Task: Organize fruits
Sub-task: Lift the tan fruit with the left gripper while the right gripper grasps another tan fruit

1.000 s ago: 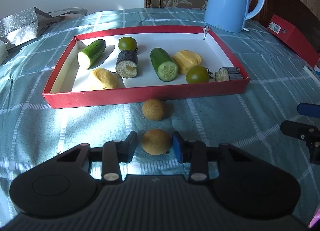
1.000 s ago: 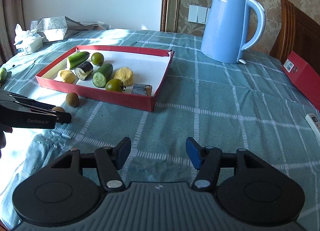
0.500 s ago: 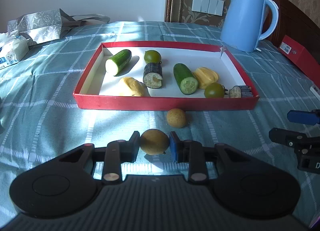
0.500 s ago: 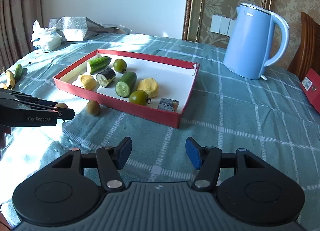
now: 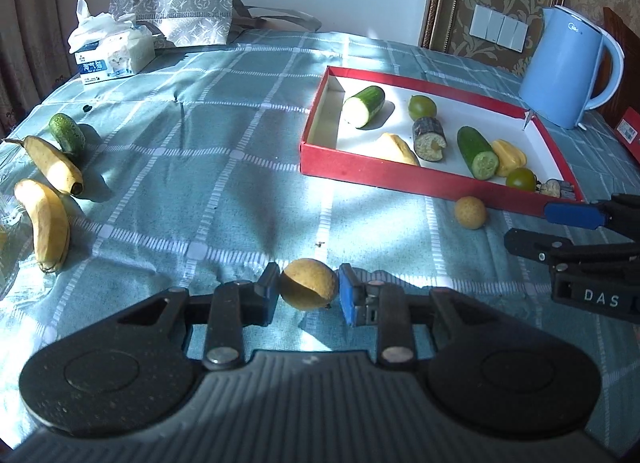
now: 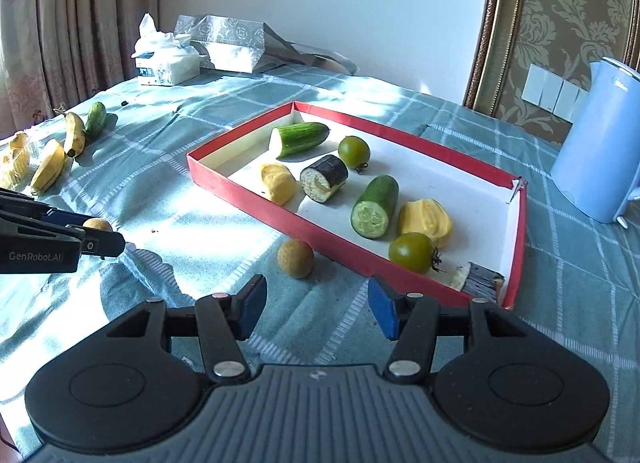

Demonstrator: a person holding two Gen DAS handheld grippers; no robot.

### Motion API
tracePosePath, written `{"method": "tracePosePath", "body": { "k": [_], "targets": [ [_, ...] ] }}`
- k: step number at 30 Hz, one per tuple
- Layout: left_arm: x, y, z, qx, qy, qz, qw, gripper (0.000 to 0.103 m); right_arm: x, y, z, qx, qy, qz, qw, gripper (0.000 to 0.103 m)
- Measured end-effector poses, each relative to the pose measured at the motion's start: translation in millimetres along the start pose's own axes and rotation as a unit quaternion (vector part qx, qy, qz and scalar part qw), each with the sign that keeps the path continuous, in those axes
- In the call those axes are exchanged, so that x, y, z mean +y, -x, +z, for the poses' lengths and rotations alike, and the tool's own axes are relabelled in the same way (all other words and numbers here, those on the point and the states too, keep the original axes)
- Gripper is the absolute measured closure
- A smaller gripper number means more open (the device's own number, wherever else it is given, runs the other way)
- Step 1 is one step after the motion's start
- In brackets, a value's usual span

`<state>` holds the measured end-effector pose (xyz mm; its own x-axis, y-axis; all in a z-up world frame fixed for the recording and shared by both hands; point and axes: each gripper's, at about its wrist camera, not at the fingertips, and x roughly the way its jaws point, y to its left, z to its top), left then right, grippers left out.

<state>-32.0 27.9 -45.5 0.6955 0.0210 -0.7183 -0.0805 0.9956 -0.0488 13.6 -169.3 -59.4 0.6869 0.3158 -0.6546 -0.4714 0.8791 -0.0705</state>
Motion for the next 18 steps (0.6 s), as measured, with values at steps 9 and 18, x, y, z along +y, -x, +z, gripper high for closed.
{"method": "tracePosePath", "body": {
  "k": [9,18],
  "targets": [
    [23.7,12.9,-5.4,-0.003,0.021,0.017,0.9996,0.075,9.4,-38.6,10.5,0.024,-0.022,0.016,0.999,0.059],
    [34.5,14.9,-4.7,-0.003,0.025,0.018,0.9995,0.075,13.9,-53.5,13.5,0.029,-0.031,0.006,0.999,0.075]
  ]
}}
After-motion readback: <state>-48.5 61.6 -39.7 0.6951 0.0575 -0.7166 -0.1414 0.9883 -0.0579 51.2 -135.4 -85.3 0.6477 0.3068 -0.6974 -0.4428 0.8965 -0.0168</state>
